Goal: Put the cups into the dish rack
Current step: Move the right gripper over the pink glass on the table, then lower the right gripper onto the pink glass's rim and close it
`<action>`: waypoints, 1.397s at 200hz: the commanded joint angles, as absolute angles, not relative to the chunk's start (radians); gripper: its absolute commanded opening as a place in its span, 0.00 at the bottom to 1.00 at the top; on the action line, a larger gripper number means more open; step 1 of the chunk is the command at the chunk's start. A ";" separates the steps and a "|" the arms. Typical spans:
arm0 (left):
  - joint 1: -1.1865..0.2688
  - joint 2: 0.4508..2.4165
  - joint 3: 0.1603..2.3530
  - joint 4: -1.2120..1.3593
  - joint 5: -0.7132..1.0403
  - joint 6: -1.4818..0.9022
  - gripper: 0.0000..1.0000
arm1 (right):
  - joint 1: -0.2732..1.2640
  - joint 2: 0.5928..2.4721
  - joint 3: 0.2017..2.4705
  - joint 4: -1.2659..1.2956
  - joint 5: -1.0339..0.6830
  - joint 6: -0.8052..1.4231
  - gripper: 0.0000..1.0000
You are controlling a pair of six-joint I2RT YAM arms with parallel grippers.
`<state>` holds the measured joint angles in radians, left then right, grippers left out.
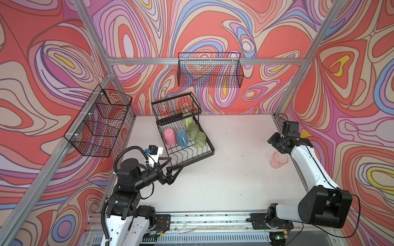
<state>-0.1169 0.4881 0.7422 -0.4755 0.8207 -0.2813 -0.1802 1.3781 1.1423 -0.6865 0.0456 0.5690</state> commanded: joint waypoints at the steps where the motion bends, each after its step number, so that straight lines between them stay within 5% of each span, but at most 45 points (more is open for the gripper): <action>1: -0.118 0.491 0.731 -0.434 0.868 -0.269 0.98 | -0.192 1.395 1.122 -0.666 0.032 0.562 0.56; 181: -0.118 0.497 0.732 -0.442 0.864 -0.267 0.98 | -0.255 1.457 0.993 -0.628 0.045 0.608 0.47; 279: -0.118 0.509 0.733 -0.443 0.865 -0.265 0.98 | -0.259 1.487 0.964 -0.586 0.039 0.615 0.24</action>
<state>-0.1169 0.5018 0.7422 -0.4637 0.8558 -0.2810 -0.2543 1.4822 0.9867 -0.6037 0.0345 0.6136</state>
